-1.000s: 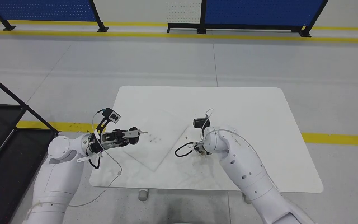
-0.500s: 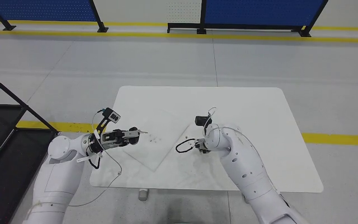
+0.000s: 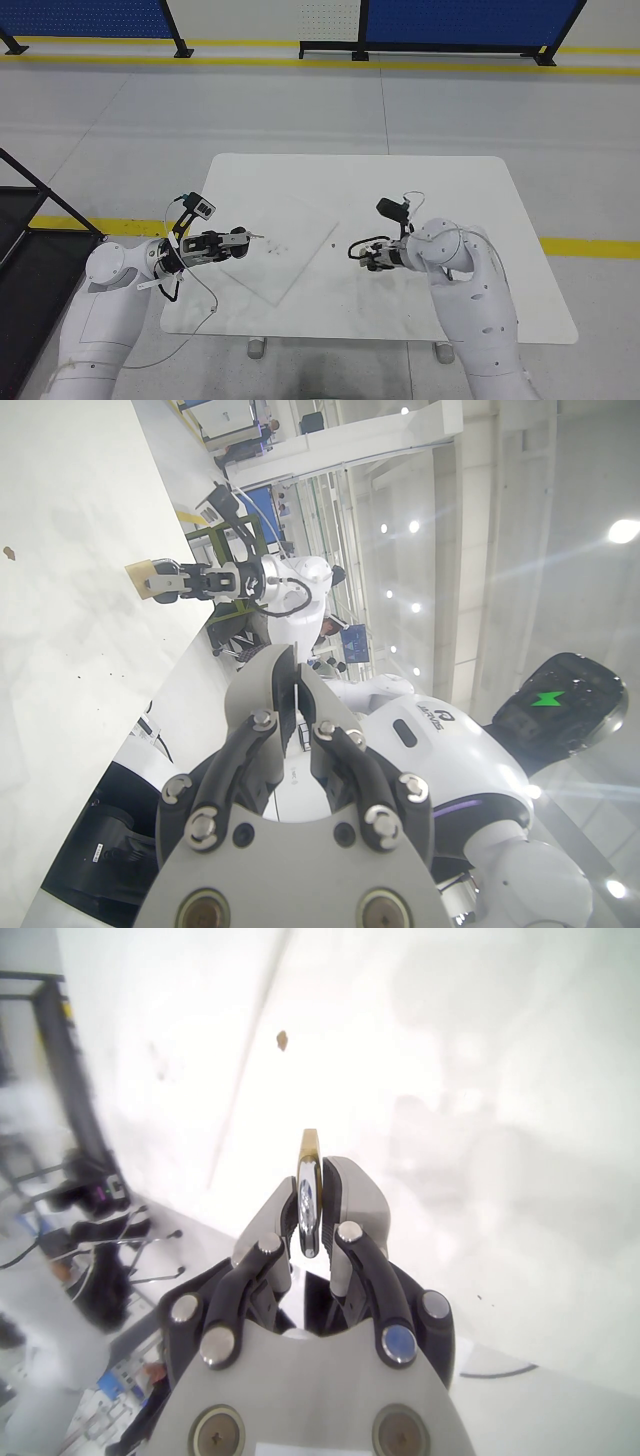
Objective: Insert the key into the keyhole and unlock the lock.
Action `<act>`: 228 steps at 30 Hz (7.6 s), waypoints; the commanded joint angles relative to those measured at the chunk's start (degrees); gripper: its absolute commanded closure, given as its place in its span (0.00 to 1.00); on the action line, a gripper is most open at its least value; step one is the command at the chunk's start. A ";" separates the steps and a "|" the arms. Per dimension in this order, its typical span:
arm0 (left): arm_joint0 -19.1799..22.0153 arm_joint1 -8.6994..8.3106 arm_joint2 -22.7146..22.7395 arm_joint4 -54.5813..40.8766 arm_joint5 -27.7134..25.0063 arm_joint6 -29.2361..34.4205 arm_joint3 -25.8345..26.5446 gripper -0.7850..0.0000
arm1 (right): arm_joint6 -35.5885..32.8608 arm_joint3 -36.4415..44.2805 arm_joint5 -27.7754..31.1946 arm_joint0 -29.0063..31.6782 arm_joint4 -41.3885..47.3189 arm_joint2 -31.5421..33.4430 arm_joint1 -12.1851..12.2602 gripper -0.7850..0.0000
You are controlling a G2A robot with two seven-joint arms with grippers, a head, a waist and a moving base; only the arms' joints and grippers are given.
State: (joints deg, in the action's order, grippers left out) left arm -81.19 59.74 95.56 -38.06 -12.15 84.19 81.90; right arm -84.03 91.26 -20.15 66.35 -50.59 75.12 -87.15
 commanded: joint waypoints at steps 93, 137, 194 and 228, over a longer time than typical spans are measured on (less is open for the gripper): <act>1.76 1.06 -9.53 2.09 1.70 -6.47 3.17 1.00 | 19.57 0.34 26.54 11.43 55.88 7.23 5.07 1.00; 10.38 3.93 -25.66 6.73 1.80 -23.82 -0.51 1.00 | 19.57 0.34 26.54 11.43 55.88 7.23 5.07 1.00; 7.73 3.41 -23.73 7.83 -0.10 -26.49 2.68 1.00 | 19.57 0.34 26.54 11.43 55.88 7.23 5.07 1.00; 8.09 1.92 -18.22 72.29 -41.02 -57.64 2.56 1.00 | 19.57 0.34 26.54 11.43 55.88 7.23 5.07 1.00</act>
State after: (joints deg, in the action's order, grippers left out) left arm -73.03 61.61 77.17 28.50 -51.49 29.61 84.30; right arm -64.46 91.59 6.39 77.78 5.29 82.35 -82.08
